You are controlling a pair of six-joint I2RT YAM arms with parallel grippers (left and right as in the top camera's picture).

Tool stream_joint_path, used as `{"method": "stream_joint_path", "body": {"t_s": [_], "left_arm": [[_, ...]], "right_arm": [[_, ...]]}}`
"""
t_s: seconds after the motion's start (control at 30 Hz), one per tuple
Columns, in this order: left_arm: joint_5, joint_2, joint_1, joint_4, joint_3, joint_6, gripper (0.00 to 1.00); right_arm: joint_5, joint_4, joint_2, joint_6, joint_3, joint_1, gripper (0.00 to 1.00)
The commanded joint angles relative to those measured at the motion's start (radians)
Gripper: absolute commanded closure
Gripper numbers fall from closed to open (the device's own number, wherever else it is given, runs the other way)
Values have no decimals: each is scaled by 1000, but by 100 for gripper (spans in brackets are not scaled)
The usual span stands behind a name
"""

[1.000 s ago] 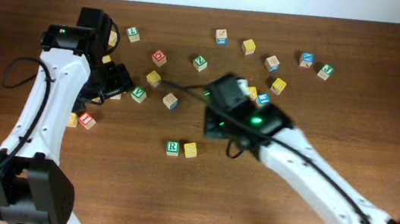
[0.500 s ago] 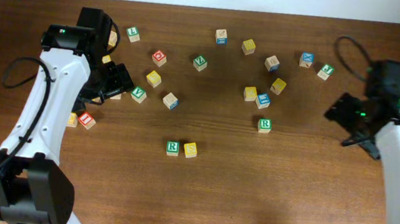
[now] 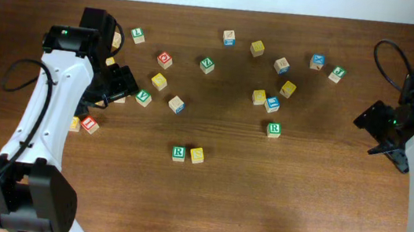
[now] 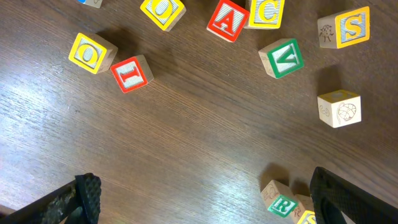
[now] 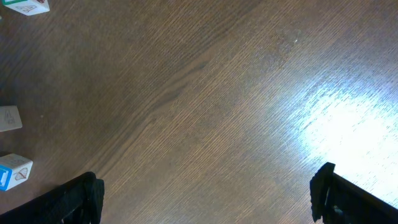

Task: Spell out RSS
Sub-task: 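Raise the right gripper and retract it to the right, then swing the left gripper over the left cluster to a yellow S block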

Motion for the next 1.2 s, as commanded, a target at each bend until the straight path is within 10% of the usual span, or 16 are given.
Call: {"method": "stream_joint_path", "body": {"t_s": [0.0, 0.23, 0.57, 1.17], "left_arm": [[44, 0, 5, 1, 10, -12, 1], [526, 0, -42, 176, 10, -44, 2], [27, 148, -144, 477, 21, -102, 7], [-86, 426, -199, 621, 21, -183, 33]], "right_arm": [[12, -2, -8, 1, 11, -5, 2], [12, -2, -8, 1, 11, -5, 2], [12, -2, -8, 1, 11, -5, 2], [12, -2, -8, 1, 11, -5, 2]]}}
